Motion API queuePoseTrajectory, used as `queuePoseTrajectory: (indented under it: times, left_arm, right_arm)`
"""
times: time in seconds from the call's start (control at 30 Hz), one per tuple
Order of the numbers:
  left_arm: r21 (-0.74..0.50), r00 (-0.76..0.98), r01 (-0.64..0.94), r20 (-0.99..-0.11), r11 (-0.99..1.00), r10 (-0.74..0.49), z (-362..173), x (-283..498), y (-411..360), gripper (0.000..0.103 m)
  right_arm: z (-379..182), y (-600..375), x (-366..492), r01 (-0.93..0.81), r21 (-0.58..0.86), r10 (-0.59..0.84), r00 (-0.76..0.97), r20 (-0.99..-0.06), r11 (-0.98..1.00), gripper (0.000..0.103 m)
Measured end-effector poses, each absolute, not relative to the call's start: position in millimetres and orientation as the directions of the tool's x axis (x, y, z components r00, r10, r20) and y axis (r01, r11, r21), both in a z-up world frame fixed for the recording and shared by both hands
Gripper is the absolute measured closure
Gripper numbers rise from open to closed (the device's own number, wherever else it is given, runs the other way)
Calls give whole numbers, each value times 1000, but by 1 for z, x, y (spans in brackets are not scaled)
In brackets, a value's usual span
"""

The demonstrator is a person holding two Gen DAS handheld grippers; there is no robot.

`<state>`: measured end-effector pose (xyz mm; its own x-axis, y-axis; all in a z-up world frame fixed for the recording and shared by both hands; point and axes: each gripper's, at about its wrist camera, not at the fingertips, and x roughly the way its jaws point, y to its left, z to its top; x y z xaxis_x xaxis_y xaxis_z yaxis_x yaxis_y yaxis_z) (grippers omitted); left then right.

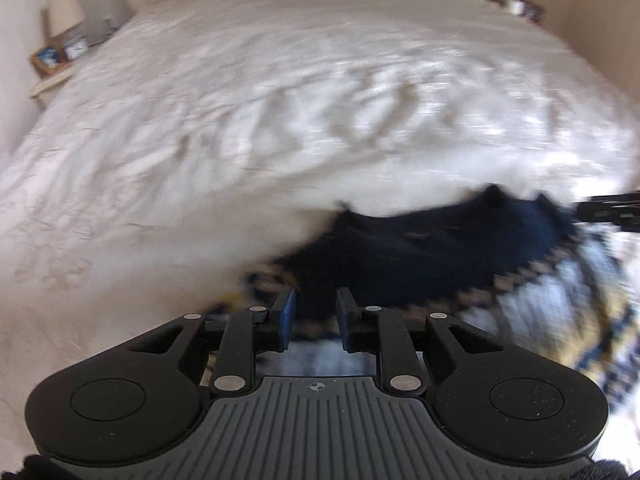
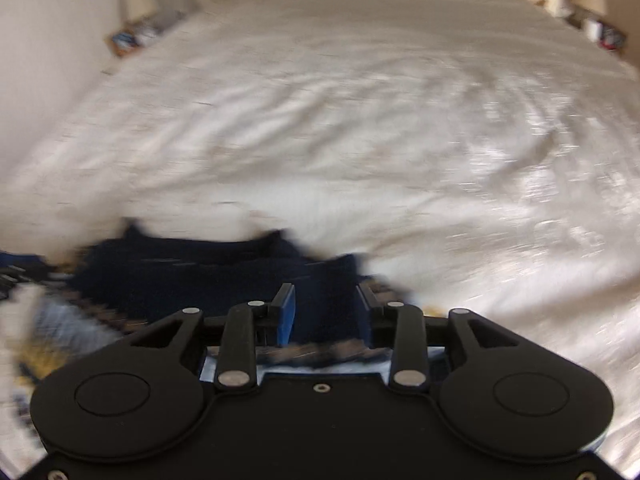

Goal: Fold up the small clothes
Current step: 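Lift the hem with both grippers, lay it over the collar, and open, then withdraw both open grippers from the folded sweater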

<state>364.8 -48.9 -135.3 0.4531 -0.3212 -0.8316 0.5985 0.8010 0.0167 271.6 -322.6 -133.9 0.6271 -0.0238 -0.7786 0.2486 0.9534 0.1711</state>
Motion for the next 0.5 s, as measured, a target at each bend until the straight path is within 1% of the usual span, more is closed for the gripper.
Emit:
queuePoseTrajectory:
  times: [0.03, 0.17, 0.23, 0.3, 0.37, 0.43, 0.47, 0.5]
  left_arm:
    - [-2, 437, 611, -833, 792, -339, -135, 355, -51, 80]
    - [-64, 353, 652, -856, 755, -378, -150, 326, -58, 79]
    - [-51, 332, 648, -879, 760, -342, -164, 320, -56, 79]
    - [-30, 325, 630, -898, 776, -298, -177, 321, -49, 79]
    - [5, 324, 604, -915, 797, -240, -189, 327, -38, 79]
    - [-4, 317, 581, -920, 814, -232, -197, 335, -25, 79]
    - [-12, 312, 575, -921, 818, -232, -198, 339, -21, 79]
    - [-15, 307, 576, -922, 817, -234, -198, 341, -20, 79]
  right_arm:
    - [-132, -311, 269, 213, 196, 16, 636, -772, 957, 62]
    - [-137, -263, 268, 82, 288, 179, 614, -769, 954, 63]
    - [-147, -243, 271, 37, 300, 224, 577, -785, 953, 65]
    - [-160, -231, 274, 16, 286, 234, 533, -813, 958, 66]
    - [-175, -231, 275, 48, 261, 205, 491, -847, 964, 73]
    - [-187, -245, 273, 119, 277, 190, 477, -858, 953, 81]
    - [-190, -251, 274, 157, 273, 171, 472, -865, 949, 90]
    - [-192, -255, 274, 179, 247, 140, 464, -875, 952, 103]
